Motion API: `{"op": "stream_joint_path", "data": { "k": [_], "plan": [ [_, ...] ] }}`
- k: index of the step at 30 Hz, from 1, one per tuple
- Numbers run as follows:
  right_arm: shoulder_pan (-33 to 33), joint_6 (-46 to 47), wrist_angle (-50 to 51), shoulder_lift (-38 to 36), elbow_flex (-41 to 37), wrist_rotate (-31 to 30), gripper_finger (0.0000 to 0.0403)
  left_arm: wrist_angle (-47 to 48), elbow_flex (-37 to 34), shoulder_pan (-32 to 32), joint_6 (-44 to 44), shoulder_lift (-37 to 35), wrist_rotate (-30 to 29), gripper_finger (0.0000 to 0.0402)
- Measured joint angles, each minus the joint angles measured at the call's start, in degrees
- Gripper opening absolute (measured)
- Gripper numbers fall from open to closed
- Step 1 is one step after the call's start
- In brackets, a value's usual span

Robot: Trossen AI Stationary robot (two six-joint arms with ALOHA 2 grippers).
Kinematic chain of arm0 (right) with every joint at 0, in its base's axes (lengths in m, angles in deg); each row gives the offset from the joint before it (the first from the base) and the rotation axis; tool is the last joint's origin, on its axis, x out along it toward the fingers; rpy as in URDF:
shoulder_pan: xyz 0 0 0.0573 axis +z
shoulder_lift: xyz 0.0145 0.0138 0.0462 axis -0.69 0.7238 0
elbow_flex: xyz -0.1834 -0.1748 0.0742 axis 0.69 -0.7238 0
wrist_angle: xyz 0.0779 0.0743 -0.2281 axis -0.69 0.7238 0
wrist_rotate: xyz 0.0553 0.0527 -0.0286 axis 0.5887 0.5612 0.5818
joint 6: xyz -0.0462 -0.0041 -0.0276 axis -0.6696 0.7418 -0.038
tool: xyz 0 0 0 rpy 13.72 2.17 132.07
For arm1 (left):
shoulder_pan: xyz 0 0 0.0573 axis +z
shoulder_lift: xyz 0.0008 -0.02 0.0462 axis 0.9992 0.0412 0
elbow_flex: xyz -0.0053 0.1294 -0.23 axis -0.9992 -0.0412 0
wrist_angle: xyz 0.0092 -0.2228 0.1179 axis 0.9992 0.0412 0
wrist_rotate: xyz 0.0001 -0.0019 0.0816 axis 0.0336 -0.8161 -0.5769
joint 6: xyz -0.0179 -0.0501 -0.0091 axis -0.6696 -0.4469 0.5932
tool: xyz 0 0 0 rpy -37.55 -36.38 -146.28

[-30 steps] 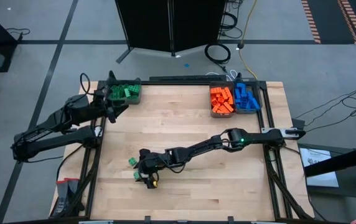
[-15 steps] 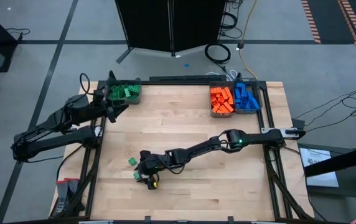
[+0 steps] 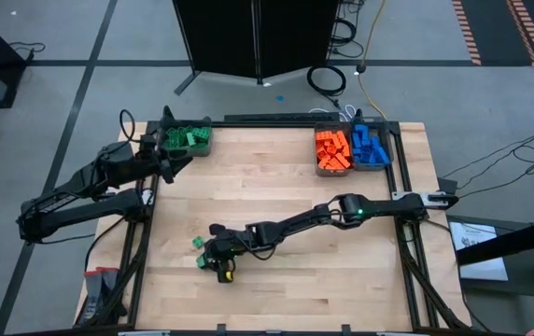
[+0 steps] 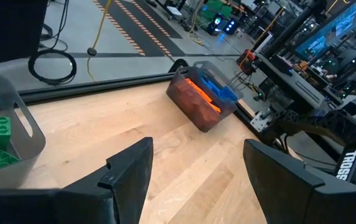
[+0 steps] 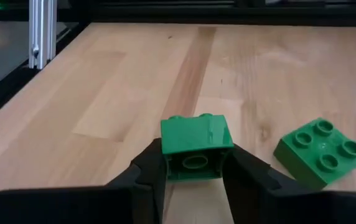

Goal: Sort blocks
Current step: Put the green game piece into the left black bin

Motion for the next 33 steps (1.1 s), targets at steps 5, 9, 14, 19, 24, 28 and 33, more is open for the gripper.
{"op": "stream_joint_path", "data": {
  "k": [5,9,14,19,24,28,33],
  "plan": [
    [-0.31,2.37,3.62,0.03,5.19,-0.08,0.0107,-0.24,0.0,0.0,-0.01,0.0,0.3,0.0251],
    [-1.83,0.43,14.01,-0.83,12.49,-1.78,0.0107,-1.44,0.0,0.0,0.76,0.01,1.84,0.0251],
    [-4.15,-12.86,26.43,-6.14,17.27,-12.16,0.0107,-5.55,-0.02,-0.04,-6.48,0.0,4.11,0.0251],
    [-6.98,-23.51,33.77,-12.49,16.86,-20.33,0.0107,-11.94,-0.02,0.0,-19.24,-0.17,5.09,0.0251],
    [-9.88,-31.51,36.33,-16.98,16.7,-22.6,0.0107,-17.62,-0.02,-0.03,-25.37,-0.33,9.37,0.0251],
    [-11.9,-34.43,36.99,-20.22,16.83,-22.61,0.0107,-18.7,-0.02,-0.02,-25.3,-0.33,13.3,0.0251],
    [-12.84,-35.32,35.12,-22.38,17.11,-22.15,0.0107,-17.92,-0.02,-0.21,-24.99,-0.11,14.44,0.0251]
  ]
}}
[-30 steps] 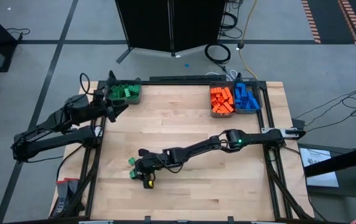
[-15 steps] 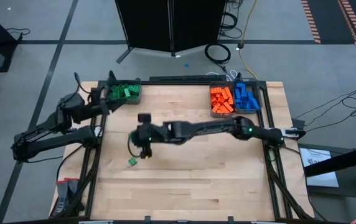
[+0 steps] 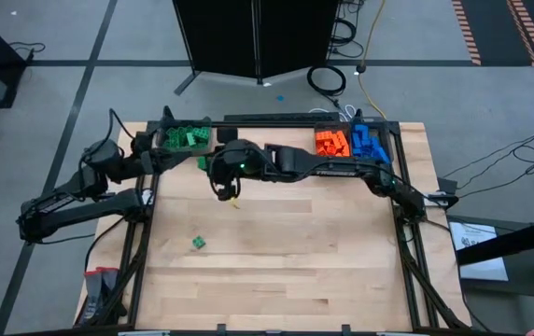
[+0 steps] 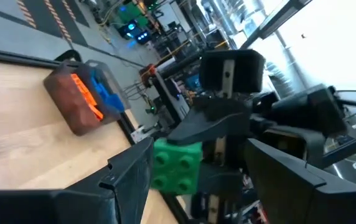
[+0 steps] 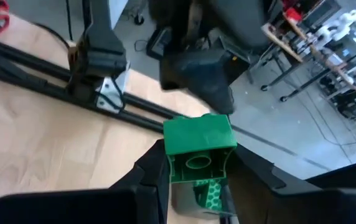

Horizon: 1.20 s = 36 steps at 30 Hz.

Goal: Sort blocks
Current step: Put the green game piece into the left black bin

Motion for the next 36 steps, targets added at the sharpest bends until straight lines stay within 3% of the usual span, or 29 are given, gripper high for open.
{"op": "stream_joint_path", "data": {
  "k": [17,36],
  "plan": [
    [0.2,-2.14,-2.6,-0.04,0.14,2.58,0.0107,-8.72,0.0,-4.17,3.11,9.11,1.28,0.0251],
    [-0.21,-6.52,-3.47,-0.04,0.14,0.14,0.0107,-8.79,0.0,-5.77,8.16,9.73,3.62,0.025]
  ]
}}
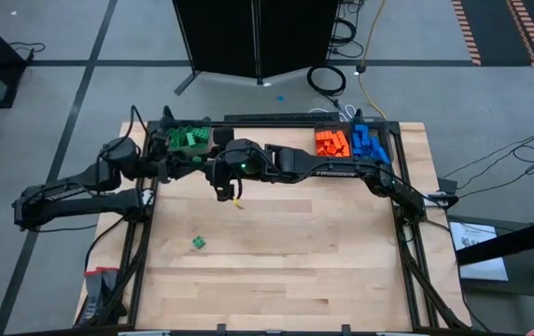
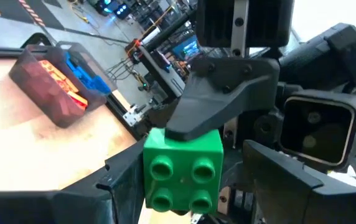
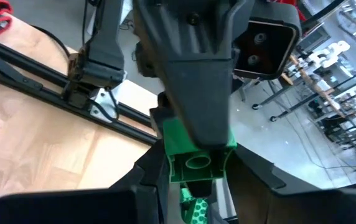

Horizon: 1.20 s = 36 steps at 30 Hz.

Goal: Sort blocks
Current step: Put the green game piece into the left black bin

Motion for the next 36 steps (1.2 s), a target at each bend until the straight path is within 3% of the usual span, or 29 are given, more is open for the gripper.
{"op": "stream_joint_path", "data": {
  "k": [4,11,25,32,36],
  "plan": [
    [-0.17,-0.23,-1.64,0.0,0.0,-0.27,0.0107,-0.04,0.0,-0.02,0.91,0.09,0.11,0.0229],
    [-0.33,-0.27,-2.58,0.0,0.03,-0.43,0.0107,-0.02,0.0,-0.07,1.86,0.09,-2.3,0.0131],
    [-0.55,0.73,-1.25,-0.11,0.13,1.75,0.0109,-1.72,-0.09,-0.07,1.54,0.15,-2.62,0.0132],
    [-0.59,1.41,4.4,-1.59,-0.15,-5.49,0.0277,0.06,0.0,-0.07,4.18,0.04,-7.36,0.0132],
    [-0.74,1.45,10.12,-4.05,0.04,-8.32,0.031,2.11,0.02,0.86,7.46,0.25,-14.39,0.0132]
  ]
}}
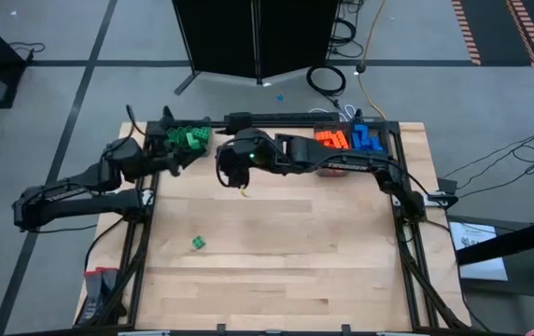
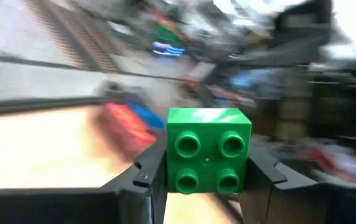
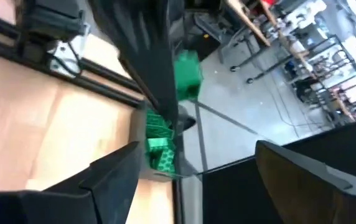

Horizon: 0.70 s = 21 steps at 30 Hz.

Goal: Sort blocks
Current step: Put the green game piece into the left black bin

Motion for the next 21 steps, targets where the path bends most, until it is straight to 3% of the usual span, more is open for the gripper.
{"op": "stream_joint_path", "data": {
  "k": [7,9,14,21],
  "plan": [
    [-0.14,3.11,10.63,-2.81,-0.07,-1.38,0.0285,21.45,0.02,4.61,2.44,2.93,-28.32,0.0132],
    [-0.14,4.09,11.03,-3.45,0.0,-1.42,0.0276,25.49,0.02,7.26,2.47,5.34,-33.8,0.0132],
    [-0.14,4.9,13.29,-4.15,-0.04,-1.17,0.0262,22.93,0.0,15.77,7.96,13.29,-34.77,0.0132],
    [-0.14,4.92,15.26,-4.14,-0.04,-1.0,0.0259,21.75,0.0,24.2,8.36,25.11,-33.42,0.0132]
  ]
}}
